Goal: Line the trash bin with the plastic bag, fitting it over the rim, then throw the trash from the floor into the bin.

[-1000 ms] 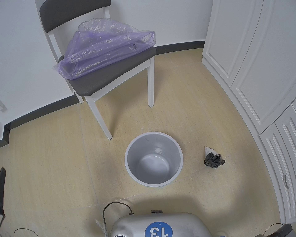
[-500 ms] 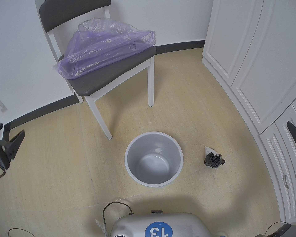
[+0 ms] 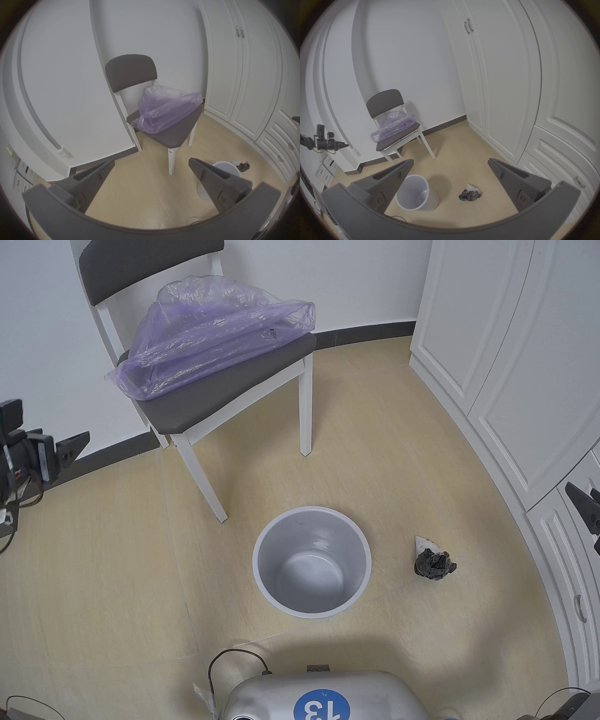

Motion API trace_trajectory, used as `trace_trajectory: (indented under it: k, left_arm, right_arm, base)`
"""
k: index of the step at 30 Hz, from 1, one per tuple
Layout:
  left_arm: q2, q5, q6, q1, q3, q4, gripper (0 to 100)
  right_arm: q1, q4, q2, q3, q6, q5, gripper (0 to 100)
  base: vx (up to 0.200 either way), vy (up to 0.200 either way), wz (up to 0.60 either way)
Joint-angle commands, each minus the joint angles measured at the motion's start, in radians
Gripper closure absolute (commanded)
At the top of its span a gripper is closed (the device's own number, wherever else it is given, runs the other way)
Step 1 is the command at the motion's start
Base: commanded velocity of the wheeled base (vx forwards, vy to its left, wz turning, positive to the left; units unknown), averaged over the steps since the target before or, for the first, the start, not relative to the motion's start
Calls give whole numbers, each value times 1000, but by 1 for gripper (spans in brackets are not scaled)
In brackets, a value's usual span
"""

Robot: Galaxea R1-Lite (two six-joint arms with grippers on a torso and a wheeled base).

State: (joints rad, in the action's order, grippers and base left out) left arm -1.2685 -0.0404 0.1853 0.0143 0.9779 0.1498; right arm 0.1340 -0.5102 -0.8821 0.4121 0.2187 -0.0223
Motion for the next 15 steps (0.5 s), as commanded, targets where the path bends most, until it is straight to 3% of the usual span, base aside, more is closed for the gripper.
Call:
trace_trajectory:
  k: [1, 15]
  left_arm:
    - [-264, -19, 0, -2, 186, 4, 0]
    - [-611, -56, -10, -51, 568, 4, 0]
  right_arm:
    - [21, -1, -34, 8, 36, -7, 0]
    - [39, -19, -46, 10, 59, -7, 0]
  base:
    - [0, 0, 0]
    - [0, 0, 0]
